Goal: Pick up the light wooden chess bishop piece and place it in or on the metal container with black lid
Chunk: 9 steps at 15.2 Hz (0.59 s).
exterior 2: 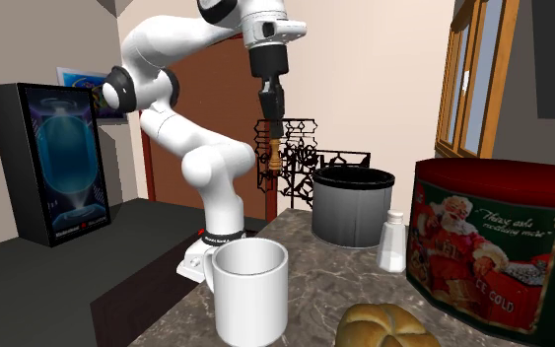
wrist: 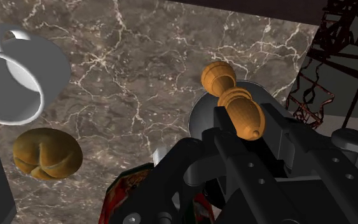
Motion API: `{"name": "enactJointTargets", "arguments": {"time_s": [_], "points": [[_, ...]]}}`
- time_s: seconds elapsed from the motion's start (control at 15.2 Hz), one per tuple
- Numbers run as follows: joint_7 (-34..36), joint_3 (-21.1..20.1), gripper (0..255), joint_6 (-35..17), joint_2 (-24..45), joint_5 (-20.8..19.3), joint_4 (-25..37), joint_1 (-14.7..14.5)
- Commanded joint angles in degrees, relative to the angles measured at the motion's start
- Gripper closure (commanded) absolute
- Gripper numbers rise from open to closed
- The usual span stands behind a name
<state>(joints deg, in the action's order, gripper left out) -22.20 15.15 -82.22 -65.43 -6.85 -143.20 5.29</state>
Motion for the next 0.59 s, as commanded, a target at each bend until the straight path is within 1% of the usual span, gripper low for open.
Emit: {"name": "enactJointTargets", "arguments": {"time_s": [0.0,0.53], "points": [[0.1,-0.3,255,1.3,0.8,0.3,2.1,-0.2],[0.3,-1.1,255,5.5,4.1,1.3,9.6,-1.0]]}}
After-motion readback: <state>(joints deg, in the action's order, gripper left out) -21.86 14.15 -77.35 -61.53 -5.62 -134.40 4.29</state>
